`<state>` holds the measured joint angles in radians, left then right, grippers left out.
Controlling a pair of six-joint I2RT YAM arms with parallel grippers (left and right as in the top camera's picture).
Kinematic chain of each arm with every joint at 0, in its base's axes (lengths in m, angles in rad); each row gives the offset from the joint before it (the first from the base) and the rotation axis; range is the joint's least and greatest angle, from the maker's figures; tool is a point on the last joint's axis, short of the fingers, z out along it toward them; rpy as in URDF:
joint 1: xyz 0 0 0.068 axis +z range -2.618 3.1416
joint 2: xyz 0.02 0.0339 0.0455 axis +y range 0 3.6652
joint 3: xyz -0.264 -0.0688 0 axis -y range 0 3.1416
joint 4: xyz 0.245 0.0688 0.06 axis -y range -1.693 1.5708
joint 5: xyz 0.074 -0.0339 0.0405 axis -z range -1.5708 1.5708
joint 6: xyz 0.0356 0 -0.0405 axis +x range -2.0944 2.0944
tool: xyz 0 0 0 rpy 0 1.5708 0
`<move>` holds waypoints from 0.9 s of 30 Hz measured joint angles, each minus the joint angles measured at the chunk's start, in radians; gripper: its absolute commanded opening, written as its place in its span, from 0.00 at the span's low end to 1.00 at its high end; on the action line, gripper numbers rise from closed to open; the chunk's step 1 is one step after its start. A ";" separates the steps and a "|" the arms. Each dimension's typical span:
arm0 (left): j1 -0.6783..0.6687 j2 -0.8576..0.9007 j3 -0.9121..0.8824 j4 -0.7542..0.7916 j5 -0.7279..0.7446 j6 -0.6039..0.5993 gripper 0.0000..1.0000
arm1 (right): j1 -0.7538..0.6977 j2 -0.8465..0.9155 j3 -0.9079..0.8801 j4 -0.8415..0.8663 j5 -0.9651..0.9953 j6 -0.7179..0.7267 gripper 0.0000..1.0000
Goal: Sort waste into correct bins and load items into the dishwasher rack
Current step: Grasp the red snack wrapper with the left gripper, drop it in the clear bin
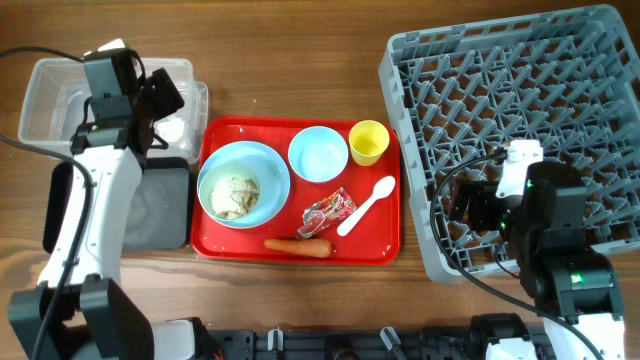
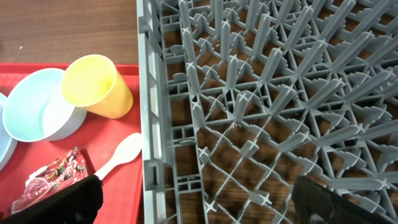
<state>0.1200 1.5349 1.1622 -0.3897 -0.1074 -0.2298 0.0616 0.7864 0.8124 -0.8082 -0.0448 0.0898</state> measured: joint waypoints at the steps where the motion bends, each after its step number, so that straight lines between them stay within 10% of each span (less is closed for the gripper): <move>1: -0.005 -0.018 0.000 -0.015 0.003 0.000 0.79 | 0.000 0.000 0.000 -0.001 0.000 0.000 1.00; 9: -0.391 -0.123 -0.018 -0.426 0.324 0.010 0.75 | 0.000 0.000 0.000 -0.003 0.000 0.000 1.00; 22: -0.839 0.254 -0.098 -0.322 0.225 0.057 0.83 | 0.000 0.000 0.000 -0.008 0.000 0.000 1.00; 27: -0.852 0.283 -0.096 -0.317 0.198 0.063 0.14 | 0.000 0.000 0.000 -0.008 0.000 0.000 1.00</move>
<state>-0.7322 1.8175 1.0660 -0.7063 0.0906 -0.1669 0.0616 0.7864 0.8127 -0.8158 -0.0448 0.0902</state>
